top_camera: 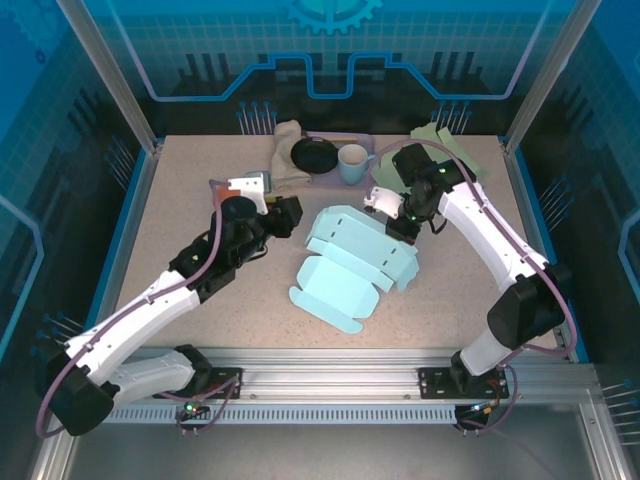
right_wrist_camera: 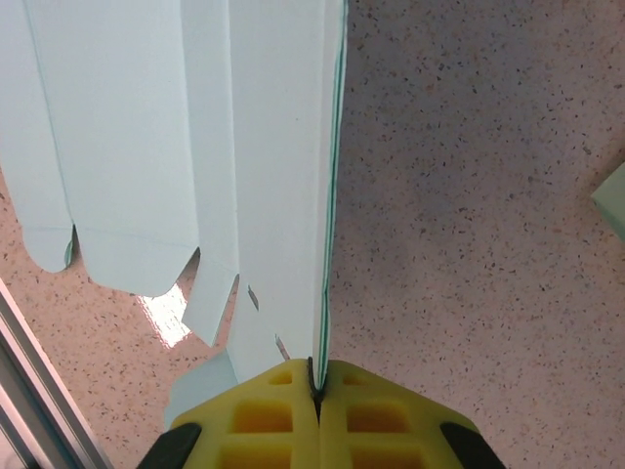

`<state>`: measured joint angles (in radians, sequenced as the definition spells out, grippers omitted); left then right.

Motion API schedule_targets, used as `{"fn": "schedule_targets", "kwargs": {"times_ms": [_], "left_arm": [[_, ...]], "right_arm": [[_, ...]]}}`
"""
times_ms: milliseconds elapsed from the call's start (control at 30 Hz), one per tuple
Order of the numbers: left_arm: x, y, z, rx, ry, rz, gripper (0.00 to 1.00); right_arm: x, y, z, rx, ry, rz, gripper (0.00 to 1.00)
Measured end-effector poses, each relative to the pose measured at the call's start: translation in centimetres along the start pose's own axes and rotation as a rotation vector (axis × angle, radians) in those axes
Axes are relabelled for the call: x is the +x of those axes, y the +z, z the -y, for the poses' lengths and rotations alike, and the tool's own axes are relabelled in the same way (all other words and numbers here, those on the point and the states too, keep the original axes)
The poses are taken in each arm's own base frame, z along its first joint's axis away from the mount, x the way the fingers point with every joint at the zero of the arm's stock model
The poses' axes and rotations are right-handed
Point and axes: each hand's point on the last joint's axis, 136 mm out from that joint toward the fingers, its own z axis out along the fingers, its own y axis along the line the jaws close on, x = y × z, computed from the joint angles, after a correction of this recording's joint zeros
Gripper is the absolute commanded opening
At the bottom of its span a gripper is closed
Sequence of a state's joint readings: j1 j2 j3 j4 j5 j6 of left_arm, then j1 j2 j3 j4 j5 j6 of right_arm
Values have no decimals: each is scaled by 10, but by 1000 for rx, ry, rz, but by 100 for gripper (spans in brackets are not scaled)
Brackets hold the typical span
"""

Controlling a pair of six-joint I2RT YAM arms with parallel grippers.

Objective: Fold the paper box

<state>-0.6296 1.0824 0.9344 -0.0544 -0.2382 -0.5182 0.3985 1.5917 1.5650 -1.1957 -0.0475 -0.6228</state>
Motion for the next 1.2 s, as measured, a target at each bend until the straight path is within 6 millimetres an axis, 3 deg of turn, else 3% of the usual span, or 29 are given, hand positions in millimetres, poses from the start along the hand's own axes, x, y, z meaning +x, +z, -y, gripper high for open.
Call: {"fn": "schedule_targets", "kwargs": {"times_ms": [233, 367, 533, 733, 1000, 1200], "left_arm": [[35, 44, 14, 45, -149, -152, 41], [38, 61, 27, 59, -175, -182, 40], [28, 65, 46, 94, -172, -168, 40], [22, 72, 51, 89, -170, -154, 40], [47, 93, 39, 38, -179, -208, 36], [59, 92, 57, 73, -175, -238, 35]], "right_arm": [[-2, -9, 1, 26, 12, 27, 0], [-3, -13, 1, 40, 9, 38, 0], [-1, -11, 1, 41, 9, 34, 0], [-3, -11, 2, 47, 7, 37, 0], [0, -7, 2, 51, 7, 29, 0], [-1, -4, 4, 61, 1, 42, 0]]}}
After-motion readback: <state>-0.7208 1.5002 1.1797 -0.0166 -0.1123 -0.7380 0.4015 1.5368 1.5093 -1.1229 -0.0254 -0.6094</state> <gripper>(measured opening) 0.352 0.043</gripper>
